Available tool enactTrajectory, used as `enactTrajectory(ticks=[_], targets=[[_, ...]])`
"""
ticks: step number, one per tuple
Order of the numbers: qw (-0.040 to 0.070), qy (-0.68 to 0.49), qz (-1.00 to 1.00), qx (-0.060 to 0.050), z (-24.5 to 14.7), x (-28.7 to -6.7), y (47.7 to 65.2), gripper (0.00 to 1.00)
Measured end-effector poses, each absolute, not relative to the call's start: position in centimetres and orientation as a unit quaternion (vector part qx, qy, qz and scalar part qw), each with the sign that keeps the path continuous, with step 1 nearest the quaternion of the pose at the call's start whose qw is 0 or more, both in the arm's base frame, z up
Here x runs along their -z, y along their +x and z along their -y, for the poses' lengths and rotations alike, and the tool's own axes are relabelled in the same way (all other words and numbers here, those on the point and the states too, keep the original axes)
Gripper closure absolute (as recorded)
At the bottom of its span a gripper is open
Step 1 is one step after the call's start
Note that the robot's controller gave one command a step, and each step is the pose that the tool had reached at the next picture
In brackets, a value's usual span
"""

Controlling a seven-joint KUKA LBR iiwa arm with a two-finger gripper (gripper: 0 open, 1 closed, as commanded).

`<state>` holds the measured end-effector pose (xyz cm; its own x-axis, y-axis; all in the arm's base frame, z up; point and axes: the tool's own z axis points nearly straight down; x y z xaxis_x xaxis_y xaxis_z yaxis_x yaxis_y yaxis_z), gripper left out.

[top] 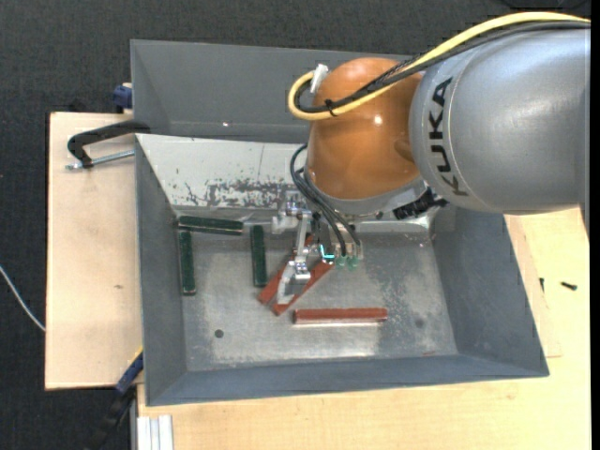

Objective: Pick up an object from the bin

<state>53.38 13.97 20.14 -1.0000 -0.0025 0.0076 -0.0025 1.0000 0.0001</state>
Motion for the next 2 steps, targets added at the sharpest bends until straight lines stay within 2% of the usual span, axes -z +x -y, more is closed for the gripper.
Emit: enactTrajectory(ticks=[1,2], targets=[[0.000,0.000,1.000,0.001,-13.9,-20.6,53.6,0.00],[-0.002,0.048,0.999,0.001,-12.0,-14.8,55.3,0.00]])
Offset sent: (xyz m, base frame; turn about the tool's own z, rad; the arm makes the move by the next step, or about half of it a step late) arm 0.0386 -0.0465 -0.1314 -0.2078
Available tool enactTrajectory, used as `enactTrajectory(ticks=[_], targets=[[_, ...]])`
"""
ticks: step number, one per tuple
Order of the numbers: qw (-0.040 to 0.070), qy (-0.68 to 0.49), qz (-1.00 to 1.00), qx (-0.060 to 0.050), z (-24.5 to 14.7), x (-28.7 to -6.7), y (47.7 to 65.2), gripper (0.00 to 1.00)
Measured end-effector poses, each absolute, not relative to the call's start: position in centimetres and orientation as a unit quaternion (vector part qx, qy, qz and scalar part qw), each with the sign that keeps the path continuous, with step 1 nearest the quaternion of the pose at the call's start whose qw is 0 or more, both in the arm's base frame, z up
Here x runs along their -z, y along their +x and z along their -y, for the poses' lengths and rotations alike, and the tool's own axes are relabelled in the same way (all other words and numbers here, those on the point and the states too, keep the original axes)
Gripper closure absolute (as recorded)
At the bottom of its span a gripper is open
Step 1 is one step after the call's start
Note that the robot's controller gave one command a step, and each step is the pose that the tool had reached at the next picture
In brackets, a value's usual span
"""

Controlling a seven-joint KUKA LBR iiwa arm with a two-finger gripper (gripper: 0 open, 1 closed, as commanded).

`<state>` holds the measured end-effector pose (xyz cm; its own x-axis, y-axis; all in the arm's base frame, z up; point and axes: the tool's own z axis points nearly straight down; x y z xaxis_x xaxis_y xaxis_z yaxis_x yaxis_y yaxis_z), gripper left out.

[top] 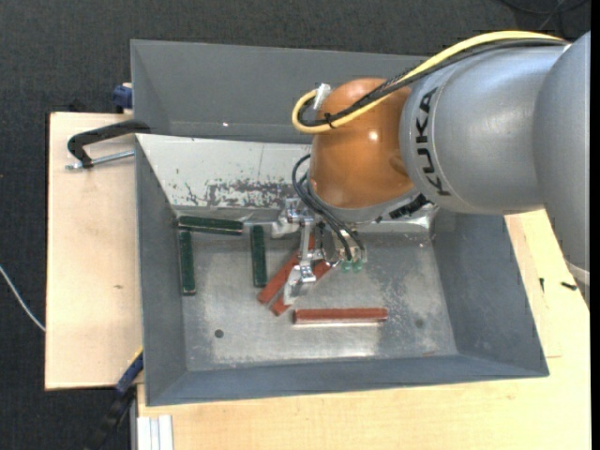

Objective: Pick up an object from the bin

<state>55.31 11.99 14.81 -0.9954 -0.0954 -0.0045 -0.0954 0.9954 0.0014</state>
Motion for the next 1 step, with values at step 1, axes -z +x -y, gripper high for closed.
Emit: enactTrajectory(ticks=[1], targets=[[0.002,-0.209,-0.978,-0.001,-10.25,-13.96,56.72,0.00]])
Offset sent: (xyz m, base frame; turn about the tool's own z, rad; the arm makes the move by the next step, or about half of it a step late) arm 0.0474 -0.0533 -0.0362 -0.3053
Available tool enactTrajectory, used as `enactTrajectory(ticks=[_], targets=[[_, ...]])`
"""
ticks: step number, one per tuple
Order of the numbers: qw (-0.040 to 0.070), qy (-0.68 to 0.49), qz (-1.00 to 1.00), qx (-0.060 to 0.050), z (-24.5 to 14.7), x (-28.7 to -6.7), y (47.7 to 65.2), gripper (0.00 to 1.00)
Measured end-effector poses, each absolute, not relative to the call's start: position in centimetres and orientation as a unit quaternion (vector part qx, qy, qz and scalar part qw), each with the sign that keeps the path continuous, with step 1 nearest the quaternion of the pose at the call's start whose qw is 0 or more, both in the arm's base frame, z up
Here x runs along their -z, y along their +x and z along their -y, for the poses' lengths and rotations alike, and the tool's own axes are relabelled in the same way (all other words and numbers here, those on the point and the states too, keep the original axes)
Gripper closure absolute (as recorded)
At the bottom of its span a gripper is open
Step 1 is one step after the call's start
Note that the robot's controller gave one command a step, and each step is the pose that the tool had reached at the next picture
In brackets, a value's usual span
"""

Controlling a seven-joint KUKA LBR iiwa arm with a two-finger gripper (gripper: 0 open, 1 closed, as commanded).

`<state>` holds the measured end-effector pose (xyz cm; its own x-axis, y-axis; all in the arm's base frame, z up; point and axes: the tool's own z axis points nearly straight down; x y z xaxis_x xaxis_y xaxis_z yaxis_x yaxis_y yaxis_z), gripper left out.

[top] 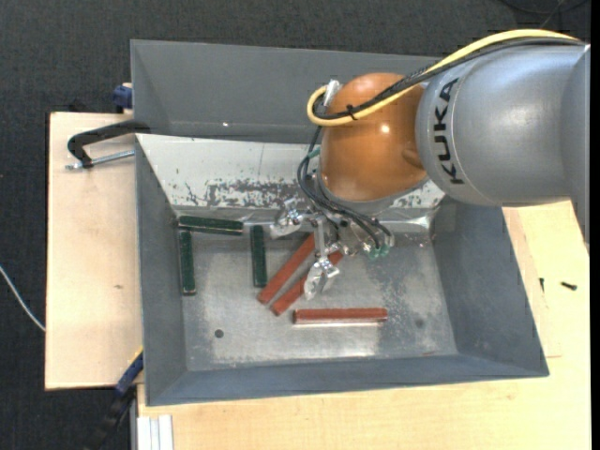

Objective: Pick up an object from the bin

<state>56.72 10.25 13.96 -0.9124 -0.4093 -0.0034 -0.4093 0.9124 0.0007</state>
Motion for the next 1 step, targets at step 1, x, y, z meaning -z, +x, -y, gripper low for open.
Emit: enactTrajectory(ticks=[1], targets=[[0.004,-0.268,-0.963,-0.001,-8.22,-12.76,58.78,0.00]])
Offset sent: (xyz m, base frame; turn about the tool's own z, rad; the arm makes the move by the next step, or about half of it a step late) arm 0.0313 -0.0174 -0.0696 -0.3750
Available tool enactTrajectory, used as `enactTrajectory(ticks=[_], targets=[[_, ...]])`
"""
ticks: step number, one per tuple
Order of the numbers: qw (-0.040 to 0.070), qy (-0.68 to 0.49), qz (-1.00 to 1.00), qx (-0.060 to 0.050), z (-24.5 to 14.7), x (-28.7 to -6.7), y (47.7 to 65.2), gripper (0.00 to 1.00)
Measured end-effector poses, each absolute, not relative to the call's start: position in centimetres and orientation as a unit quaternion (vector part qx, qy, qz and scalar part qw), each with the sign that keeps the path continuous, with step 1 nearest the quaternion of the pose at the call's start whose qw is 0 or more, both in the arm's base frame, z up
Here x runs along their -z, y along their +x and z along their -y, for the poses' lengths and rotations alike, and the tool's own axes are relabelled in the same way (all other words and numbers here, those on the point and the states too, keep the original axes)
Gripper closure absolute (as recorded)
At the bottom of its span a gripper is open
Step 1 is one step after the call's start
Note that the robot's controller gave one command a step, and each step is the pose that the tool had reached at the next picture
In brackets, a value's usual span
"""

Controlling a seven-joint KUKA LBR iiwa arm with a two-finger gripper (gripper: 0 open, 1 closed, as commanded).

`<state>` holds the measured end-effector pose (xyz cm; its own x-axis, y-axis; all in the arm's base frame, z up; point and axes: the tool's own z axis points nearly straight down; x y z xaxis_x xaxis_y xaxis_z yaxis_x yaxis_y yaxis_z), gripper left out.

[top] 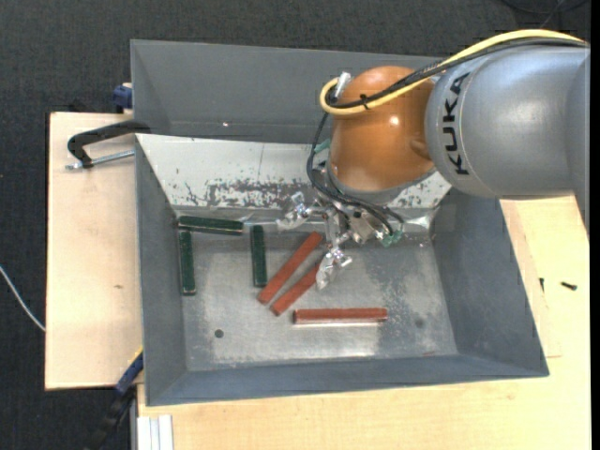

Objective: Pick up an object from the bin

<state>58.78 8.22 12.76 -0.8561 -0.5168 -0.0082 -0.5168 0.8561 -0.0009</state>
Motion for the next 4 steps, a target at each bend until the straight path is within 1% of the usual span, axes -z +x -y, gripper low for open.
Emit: enactTrajectory(ticks=[1,2,4], targets=[[0.001,-0.232,-0.973,0.000,-8.3,-10.1,59.4,0.00],[0.002,-0.465,-0.885,0.001,-8.1,-7.9,59.3,1.00],[0.002,-0.465,-0.886,0.000,-8.1,-8.1,59.3,1.00]])
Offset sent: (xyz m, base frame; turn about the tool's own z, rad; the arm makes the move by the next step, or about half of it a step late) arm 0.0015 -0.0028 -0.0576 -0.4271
